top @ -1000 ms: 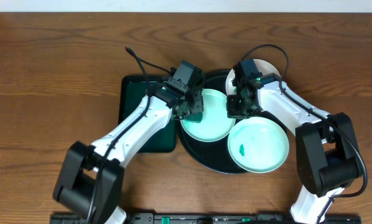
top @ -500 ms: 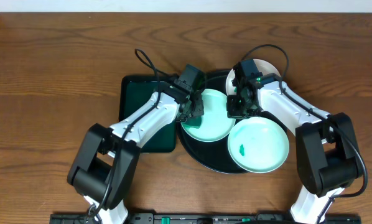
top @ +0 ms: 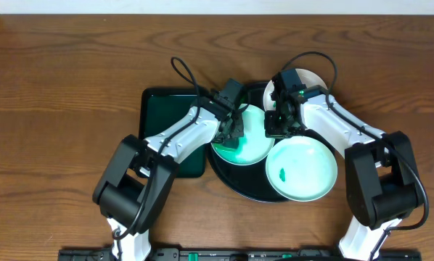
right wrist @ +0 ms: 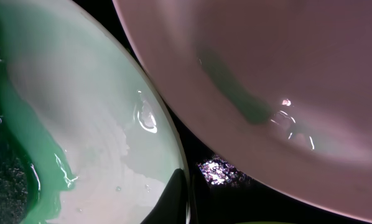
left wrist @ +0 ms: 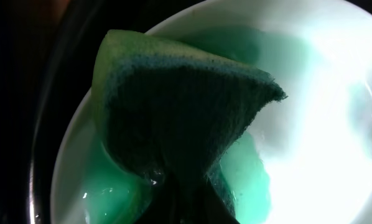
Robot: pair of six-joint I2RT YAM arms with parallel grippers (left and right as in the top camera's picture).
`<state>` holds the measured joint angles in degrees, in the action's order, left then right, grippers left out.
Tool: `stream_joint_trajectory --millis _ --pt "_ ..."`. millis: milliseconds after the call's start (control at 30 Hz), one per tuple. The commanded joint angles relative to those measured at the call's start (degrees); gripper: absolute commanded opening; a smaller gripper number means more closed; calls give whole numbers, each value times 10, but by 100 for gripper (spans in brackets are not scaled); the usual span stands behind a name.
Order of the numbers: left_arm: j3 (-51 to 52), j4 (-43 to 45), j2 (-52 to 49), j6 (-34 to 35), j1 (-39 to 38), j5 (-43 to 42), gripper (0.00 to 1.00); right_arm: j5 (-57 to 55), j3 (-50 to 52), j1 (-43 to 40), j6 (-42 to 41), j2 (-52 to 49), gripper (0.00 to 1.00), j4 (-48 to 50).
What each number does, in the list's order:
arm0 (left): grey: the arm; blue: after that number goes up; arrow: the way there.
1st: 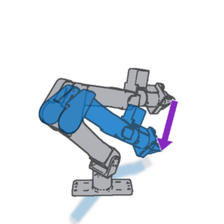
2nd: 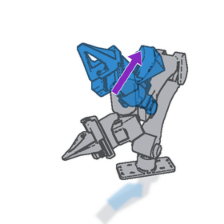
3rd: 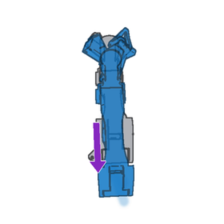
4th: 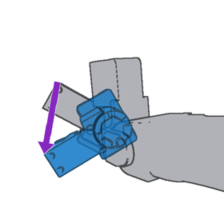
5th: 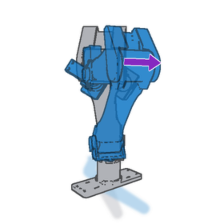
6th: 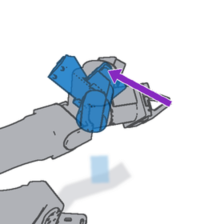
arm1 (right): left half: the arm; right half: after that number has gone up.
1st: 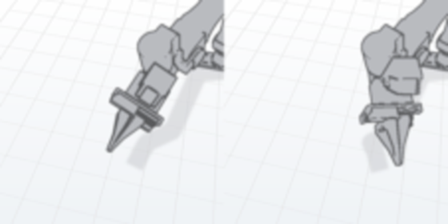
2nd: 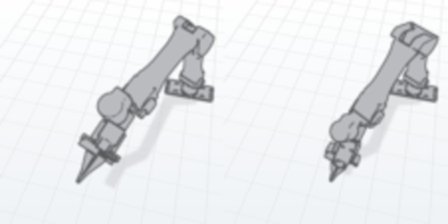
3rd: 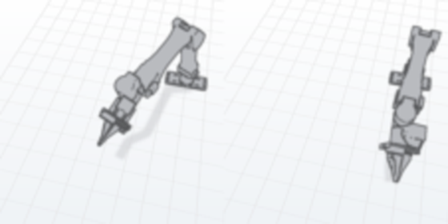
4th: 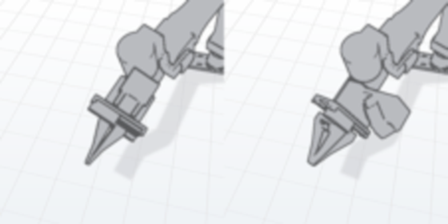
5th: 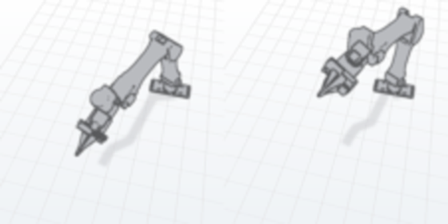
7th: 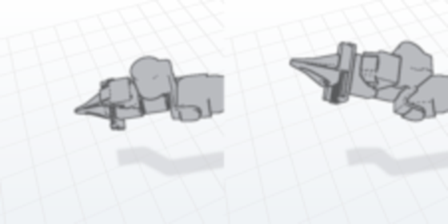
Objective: Clean dirty plates on tray and stack at the side
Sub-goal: 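Scrub the left pale green plate with the sponge in circles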
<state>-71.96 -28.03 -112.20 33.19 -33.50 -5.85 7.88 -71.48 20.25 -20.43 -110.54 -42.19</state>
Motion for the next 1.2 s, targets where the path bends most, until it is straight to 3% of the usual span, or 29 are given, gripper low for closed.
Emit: stream_joint_trajectory --millis 0,200,367,500,767,1167 --pt "24 3 -64 -9 -16 -85 7 -20 0 2 -3 16 1 2" --pt "16 45 -38 -21 -16 -230 7 -21 0 16 -1 16 1 9" --pt "5 64 24 -21 -14 -249 7 -21 0 22 3 16 1 9" --pt "5 68 89 -21 -7 -202 7 -21 0 23 3 16 1 9" --pt "5 4 153 -20 -6 -10 7 -21 0 23 3 16 1 9" --pt "5 -18 54 -1 -6 24 7 -20 0 23 3 16 1 9"
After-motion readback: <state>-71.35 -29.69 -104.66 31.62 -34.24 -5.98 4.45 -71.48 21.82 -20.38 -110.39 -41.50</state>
